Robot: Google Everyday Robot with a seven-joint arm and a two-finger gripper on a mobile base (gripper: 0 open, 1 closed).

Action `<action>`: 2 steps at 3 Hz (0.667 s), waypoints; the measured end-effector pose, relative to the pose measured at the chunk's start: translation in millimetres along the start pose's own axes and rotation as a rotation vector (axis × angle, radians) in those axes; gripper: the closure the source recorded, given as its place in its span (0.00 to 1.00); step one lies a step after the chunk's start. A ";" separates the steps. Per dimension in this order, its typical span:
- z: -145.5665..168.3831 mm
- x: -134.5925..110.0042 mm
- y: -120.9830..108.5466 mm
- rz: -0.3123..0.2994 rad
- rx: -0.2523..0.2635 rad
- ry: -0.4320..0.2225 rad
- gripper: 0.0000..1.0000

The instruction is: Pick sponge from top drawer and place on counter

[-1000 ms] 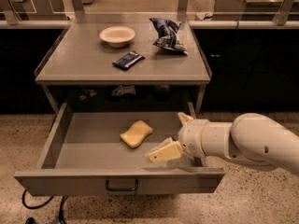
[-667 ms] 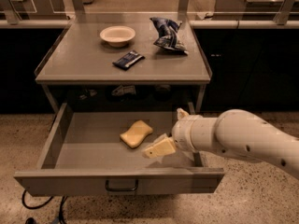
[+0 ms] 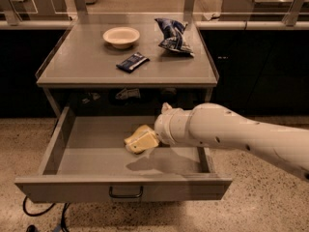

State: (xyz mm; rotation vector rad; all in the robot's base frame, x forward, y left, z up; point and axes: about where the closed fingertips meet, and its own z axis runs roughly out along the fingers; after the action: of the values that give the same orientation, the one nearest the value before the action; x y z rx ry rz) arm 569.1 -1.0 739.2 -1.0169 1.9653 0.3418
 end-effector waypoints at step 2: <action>12.3 -2.8 -3.8 -0.009 0.000 0.016 0.00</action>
Offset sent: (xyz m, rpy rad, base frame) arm 0.0638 0.0323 -0.0274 -0.0978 0.0360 0.0074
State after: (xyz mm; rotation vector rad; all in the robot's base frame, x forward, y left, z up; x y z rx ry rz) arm 579.8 5.2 734.9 -1.0316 1.9742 0.3293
